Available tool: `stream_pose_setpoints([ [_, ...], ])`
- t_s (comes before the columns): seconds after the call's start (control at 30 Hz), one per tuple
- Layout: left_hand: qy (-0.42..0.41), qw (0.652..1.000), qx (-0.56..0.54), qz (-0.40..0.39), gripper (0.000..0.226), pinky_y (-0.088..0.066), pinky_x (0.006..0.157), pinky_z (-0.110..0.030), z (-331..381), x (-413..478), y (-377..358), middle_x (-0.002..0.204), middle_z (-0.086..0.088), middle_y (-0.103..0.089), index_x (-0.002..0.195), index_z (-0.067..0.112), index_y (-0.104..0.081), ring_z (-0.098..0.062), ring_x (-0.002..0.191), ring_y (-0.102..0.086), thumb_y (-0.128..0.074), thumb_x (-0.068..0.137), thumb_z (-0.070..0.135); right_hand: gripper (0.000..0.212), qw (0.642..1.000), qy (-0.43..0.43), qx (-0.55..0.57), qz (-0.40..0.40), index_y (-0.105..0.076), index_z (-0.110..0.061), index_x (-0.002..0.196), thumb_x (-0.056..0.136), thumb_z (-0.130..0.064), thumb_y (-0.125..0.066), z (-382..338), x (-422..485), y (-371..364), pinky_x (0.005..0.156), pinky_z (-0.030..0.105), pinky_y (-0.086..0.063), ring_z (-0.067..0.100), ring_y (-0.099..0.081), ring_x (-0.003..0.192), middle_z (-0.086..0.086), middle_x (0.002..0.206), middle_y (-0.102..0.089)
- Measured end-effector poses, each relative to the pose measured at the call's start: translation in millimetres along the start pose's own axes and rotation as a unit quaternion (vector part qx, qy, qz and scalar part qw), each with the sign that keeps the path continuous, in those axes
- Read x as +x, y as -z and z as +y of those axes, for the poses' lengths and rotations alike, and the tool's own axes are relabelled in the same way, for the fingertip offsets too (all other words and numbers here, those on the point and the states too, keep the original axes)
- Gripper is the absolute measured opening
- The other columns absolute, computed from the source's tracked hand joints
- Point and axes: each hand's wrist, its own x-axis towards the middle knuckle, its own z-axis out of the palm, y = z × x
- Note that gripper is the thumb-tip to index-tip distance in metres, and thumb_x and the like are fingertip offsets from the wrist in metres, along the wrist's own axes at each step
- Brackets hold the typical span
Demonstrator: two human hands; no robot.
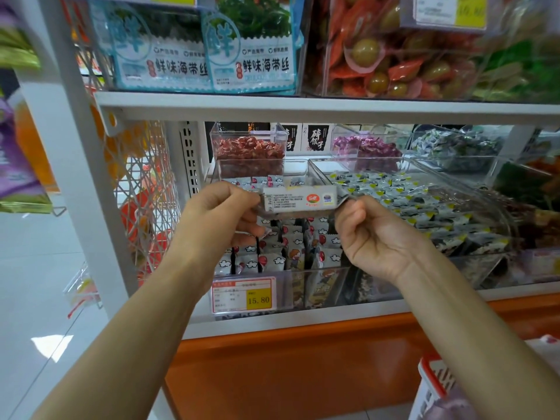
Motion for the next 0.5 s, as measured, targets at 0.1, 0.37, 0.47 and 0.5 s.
stream_pose_setpoints([
  [0.1, 0.016, 0.999, -0.028, 0.002, 0.019, -0.053, 0.055, -0.027, 0.6, -0.2, -0.7, 0.057, 0.002, -0.059, 0.071, 0.012, -0.059, -0.015, 0.055, -0.062, -0.053, 0.089, 0.013, 0.033, 0.999, -0.003, -0.044, 0.026, -0.053, -0.001, 0.077, 0.052, 0.01, -0.073, 0.5, 0.8, -0.7, 0.033, 0.017, -0.044, 0.011, -0.055, 0.036, 0.006, 0.047, -0.054],
  [0.37, 0.016, 0.998, -0.065, 0.006, 0.023, -0.053, 0.051, -0.024, 0.3, 0.9, 3.4, 0.057, 0.0, -0.058, 0.07, 0.013, -0.057, -0.016, 0.053, -0.062, -0.049, 0.091, 0.009, 0.007, 0.965, 0.071, -0.249, 0.027, -0.06, -0.008, 0.076, 0.08, -0.013, -0.058, 2.7, 0.4, -2.9, 0.038, 0.018, -0.045, 0.01, -0.053, 0.041, 0.002, 0.051, -0.053],
  [0.47, 0.005, 0.998, -0.064, 0.006, 0.022, -0.054, 0.052, -0.022, 0.7, 1.0, 2.9, 0.058, -0.001, -0.059, 0.07, 0.012, -0.056, -0.016, 0.053, -0.063, -0.049, 0.091, 0.008, 0.011, 0.93, 0.105, -0.352, 0.005, -0.061, -0.01, 0.072, 0.069, -0.018, -0.066, 3.5, -1.9, -5.2, 0.04, 0.021, -0.045, 0.012, -0.053, 0.044, 0.002, 0.054, -0.054],
  [0.5, 0.002, 0.998, -0.061, 0.004, 0.022, -0.054, 0.053, -0.023, 0.6, 0.7, 2.2, 0.058, -0.001, -0.059, 0.071, 0.012, -0.057, -0.016, 0.054, -0.063, -0.049, 0.091, 0.008, 0.009, 0.918, 0.119, -0.378, 0.005, -0.059, -0.009, 0.074, 0.072, -0.014, -0.066, 4.1, -1.6, -5.0, 0.039, 0.021, -0.044, 0.012, -0.053, 0.044, 0.002, 0.054, -0.053],
])
